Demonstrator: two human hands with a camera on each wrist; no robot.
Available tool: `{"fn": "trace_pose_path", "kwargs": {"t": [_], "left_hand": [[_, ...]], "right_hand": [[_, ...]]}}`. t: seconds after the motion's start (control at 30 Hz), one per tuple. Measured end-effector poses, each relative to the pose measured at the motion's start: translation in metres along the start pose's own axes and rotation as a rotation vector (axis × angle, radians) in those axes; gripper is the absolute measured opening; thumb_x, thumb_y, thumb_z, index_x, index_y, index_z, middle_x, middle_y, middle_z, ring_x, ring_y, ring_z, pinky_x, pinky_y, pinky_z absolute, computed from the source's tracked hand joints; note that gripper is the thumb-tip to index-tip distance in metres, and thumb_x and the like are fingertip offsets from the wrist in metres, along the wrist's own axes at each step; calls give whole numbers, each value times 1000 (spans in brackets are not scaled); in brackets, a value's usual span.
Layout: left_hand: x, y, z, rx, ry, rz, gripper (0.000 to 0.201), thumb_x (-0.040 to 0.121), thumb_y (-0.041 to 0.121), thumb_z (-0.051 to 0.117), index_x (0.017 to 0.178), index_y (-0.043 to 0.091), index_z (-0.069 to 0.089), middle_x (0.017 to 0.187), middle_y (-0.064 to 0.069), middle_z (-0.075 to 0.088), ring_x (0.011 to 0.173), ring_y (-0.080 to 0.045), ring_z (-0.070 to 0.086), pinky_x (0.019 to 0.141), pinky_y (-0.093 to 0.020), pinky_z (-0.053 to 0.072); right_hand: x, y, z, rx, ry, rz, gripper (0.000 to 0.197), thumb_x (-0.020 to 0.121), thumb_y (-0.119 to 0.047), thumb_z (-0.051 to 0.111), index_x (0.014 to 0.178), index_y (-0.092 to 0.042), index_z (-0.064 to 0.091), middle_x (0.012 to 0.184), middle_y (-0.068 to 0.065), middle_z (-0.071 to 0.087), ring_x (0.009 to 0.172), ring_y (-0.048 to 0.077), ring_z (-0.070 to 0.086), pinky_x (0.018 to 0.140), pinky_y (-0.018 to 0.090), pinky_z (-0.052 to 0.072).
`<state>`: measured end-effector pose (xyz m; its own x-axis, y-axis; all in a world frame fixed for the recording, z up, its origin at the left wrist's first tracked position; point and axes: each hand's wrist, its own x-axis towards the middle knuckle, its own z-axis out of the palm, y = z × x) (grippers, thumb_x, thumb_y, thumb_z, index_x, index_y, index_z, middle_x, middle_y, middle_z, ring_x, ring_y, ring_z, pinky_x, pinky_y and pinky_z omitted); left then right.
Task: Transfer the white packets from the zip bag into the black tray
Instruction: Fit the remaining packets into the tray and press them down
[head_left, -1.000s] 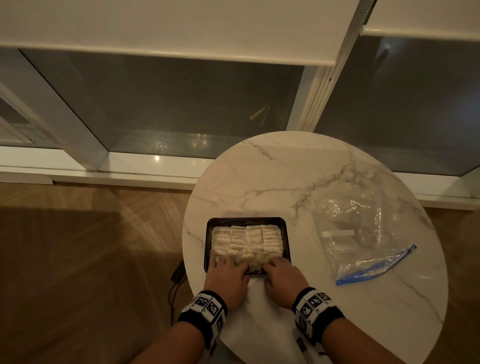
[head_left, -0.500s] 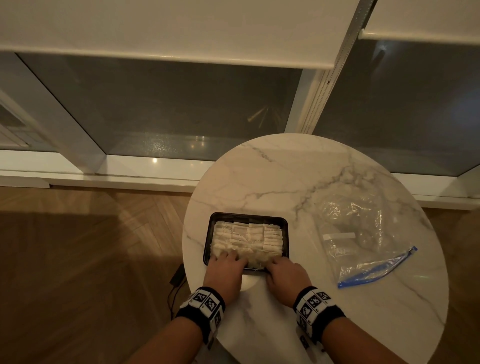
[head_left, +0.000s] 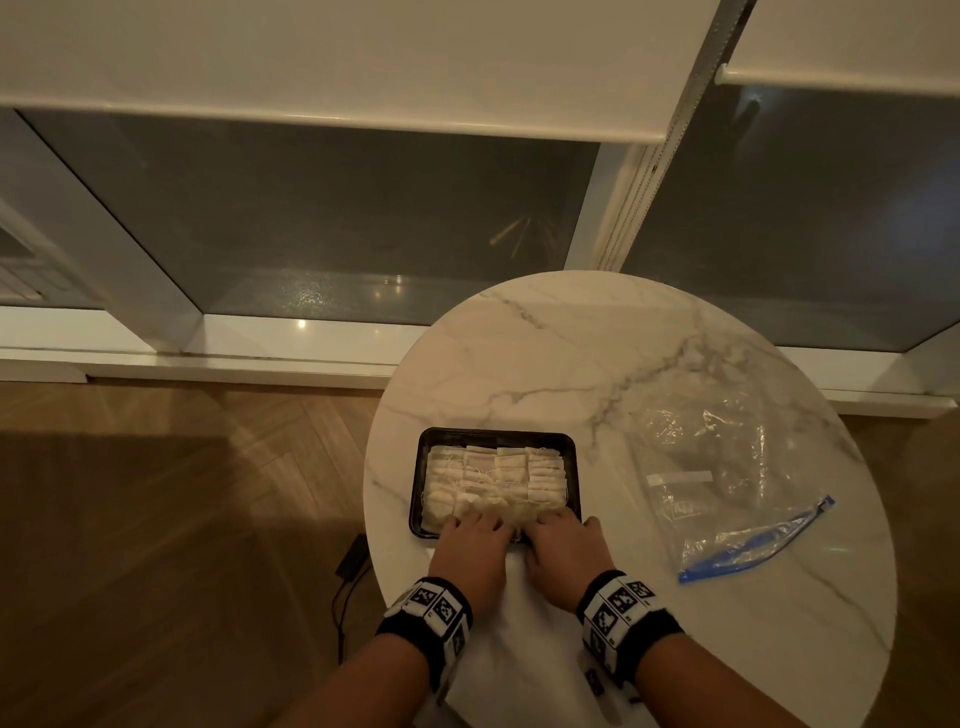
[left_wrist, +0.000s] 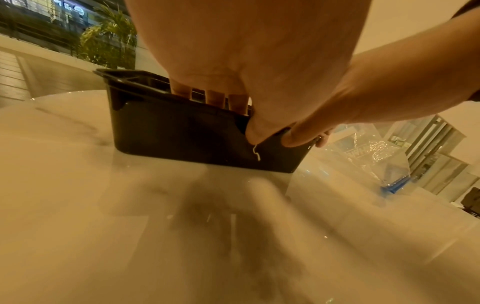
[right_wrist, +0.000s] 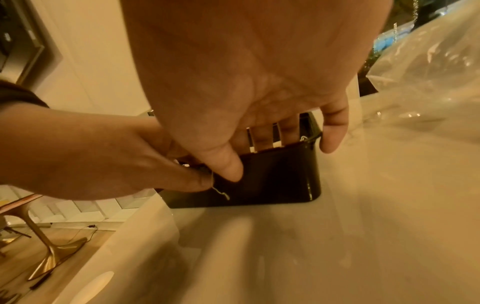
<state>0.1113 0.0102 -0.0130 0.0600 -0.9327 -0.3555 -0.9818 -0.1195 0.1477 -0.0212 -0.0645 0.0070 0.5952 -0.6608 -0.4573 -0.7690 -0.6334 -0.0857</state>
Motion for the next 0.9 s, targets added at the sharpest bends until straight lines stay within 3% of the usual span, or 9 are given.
{"fn": "trace_pose_path", "kwargs": {"t": [0.17,0.3,0.43,0.57,0.7,0.9], "left_hand": [[3,1,-3,-26,-26,-5,37,93,22,47,129,22,53,134,-2,53,124,-26,46,106,-44,31],[-1,-9,-8,-105,11,33,35,88,29,45,120,23,57,124,0,58,119,-23,47,103,-41,32],[-10,-25,-8,-192,89,-13,36,88,38,39,113,22,59,112,1,59,109,-19,49,97,-33,34],[-19,-36,6,-130,67,-49,56,90,56,28,130,26,54,118,1,60,114,-20,52,103,-35,35],[-18,-36,13,-86,63,-56,59,93,57,34,141,26,48,127,0,61,121,-21,52,112,-36,29],[-18,-35,12,-56,70,-63,62,93,54,36,148,26,40,129,0,59,122,-21,50,115,-37,24]], "right_hand": [[-2,-4,0,10,-76,24,40,95,-31,40,133,-25,52,140,0,50,133,23,37,102,51,32],[-5,-2,-6,-16,-69,42,39,92,-32,41,128,-26,55,135,0,53,128,24,40,101,51,31],[-9,-2,-16,-44,16,67,36,87,-37,44,118,-28,59,124,-5,58,120,21,47,97,51,29],[-6,-9,-17,16,18,-29,34,86,-34,45,115,-28,62,119,-6,61,117,21,51,97,46,31],[2,-18,-8,93,-52,-125,40,88,-37,46,126,-29,57,127,-3,60,122,22,50,104,45,33],[9,-20,2,143,-76,-126,41,89,-36,48,128,-26,56,131,-1,59,122,23,51,101,40,41]]}}
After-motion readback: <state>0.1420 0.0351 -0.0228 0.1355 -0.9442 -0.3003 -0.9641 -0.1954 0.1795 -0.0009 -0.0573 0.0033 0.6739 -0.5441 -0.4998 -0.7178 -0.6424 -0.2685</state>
